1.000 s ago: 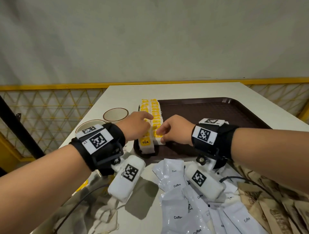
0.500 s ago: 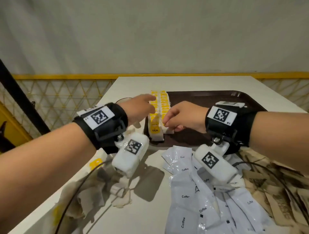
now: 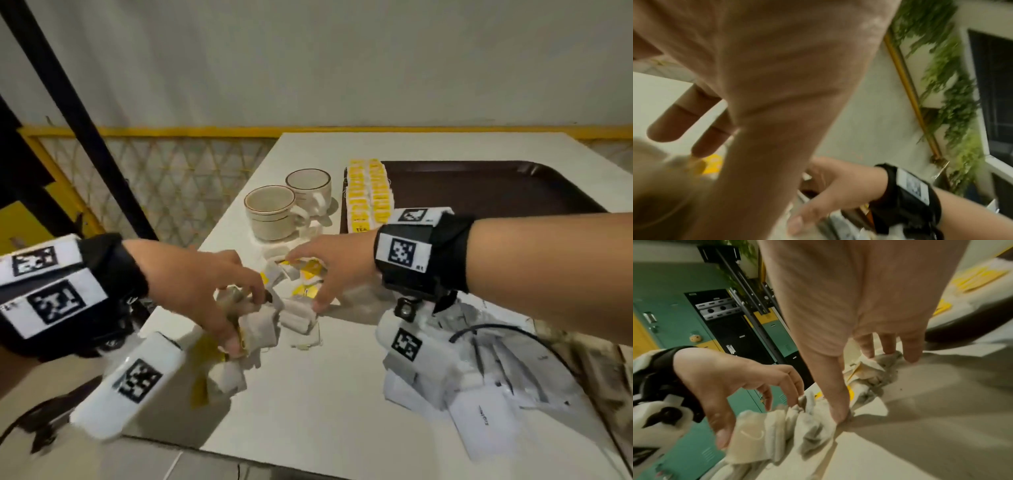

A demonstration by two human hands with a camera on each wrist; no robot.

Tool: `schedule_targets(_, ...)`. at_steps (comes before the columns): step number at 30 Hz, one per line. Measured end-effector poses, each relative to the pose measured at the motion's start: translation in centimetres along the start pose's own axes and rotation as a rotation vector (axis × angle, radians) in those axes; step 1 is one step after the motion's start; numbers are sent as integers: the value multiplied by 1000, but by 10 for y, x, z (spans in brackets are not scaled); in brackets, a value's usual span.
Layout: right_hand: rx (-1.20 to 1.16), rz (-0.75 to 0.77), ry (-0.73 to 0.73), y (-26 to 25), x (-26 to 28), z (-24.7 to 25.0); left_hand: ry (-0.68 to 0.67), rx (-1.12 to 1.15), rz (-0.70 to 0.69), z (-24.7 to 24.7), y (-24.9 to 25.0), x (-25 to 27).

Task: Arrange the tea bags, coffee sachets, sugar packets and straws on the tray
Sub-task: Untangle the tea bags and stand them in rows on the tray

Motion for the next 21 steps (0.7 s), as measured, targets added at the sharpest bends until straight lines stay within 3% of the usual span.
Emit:
schedule_targets(4,147,-38,99,-4,-6,4,59,88,-88,-8,0,-19)
schedule_targets(8,122,-53,191,2,-5,4,115,161,-159,4,3,-29)
schedule_targets(15,-232,-115,382,31,24,9,428,370,-292,33,9,-23)
schedule_targets(21,-575,-159,312,44,48,7,454,518,-374,26,22,-32)
Point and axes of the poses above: each hand's wrist, its own x-axis away from the middle knuckle, its own z-axis out of the back of the hand, y = z × x, the point moved 4 cm from there along -x, towards the middle knuckle, and after that the axes turned 15 degrees about x, right-handed, at the moved point
